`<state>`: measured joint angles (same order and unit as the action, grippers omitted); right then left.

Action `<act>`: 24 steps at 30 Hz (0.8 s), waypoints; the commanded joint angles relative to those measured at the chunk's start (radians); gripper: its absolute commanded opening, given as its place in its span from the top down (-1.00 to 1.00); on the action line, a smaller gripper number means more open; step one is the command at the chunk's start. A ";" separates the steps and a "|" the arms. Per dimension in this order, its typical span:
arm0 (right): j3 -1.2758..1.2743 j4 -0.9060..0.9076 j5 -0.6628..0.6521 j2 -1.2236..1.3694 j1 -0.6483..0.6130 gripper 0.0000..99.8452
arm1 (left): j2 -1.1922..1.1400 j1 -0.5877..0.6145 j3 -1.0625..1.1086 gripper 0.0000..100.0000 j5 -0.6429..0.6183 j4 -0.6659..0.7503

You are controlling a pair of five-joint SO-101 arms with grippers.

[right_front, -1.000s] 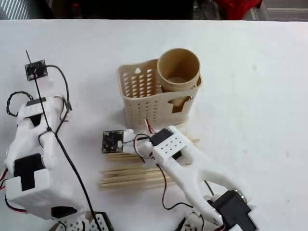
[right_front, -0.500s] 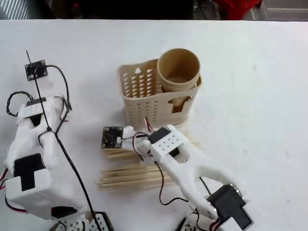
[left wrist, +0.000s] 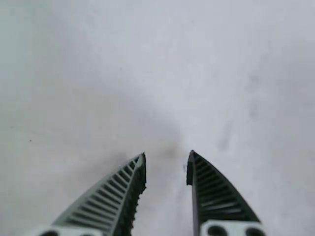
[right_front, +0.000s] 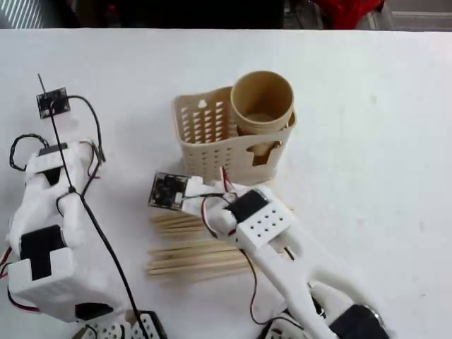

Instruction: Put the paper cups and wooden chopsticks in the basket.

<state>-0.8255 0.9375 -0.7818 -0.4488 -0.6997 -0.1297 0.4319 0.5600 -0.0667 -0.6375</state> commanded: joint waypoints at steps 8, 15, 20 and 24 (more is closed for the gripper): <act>0.310 0.084 0.264 -0.277 -0.004 0.97 | 0.002 -0.015 -0.044 0.69 0.012 0.002; 0.638 0.071 0.356 -0.269 -0.005 0.97 | 0.002 -0.015 -0.044 0.69 0.012 0.002; 0.756 -0.168 0.382 -0.191 -0.004 0.97 | 0.002 -0.015 -0.044 0.69 0.012 0.002; 0.804 -0.372 0.385 -0.096 -0.008 0.97 | 0.002 -0.015 -0.044 0.69 0.012 0.002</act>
<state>-0.1043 0.7119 -0.4074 -0.5884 -0.6997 -0.1297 0.4319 0.5600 -0.0667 -0.6375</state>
